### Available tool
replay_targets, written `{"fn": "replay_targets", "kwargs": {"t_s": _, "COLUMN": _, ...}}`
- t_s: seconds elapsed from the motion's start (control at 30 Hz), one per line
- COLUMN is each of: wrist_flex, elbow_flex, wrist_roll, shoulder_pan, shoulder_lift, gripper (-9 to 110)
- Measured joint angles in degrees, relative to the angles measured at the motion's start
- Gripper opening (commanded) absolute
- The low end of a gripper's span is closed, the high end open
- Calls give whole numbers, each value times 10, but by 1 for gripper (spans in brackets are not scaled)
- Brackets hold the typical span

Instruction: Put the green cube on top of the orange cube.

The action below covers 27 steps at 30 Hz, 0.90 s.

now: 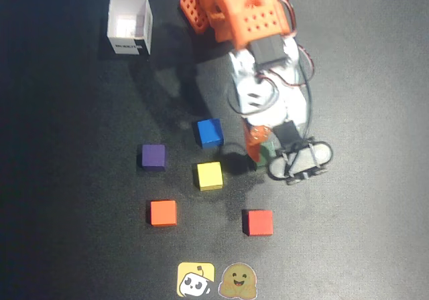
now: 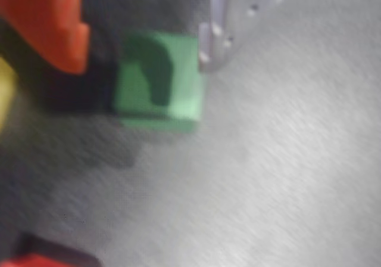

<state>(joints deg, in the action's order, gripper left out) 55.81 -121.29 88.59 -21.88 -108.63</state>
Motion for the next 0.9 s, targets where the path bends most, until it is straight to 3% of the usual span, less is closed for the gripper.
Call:
{"fn": "replay_targets", "kwargs": {"t_s": 0.3, "wrist_flex": -54, "elbow_flex": -62, "wrist_roll": 5, "shoulder_pan": 4, "shoulder_lift": 13, "gripper": 22}}
{"fn": "replay_targets", "kwargs": {"t_s": 0.9, "wrist_flex": -167, "elbow_flex": -143, "wrist_roll": 31, "shoulder_pan": -27, "shoulder_lift": 47, "gripper": 22}}
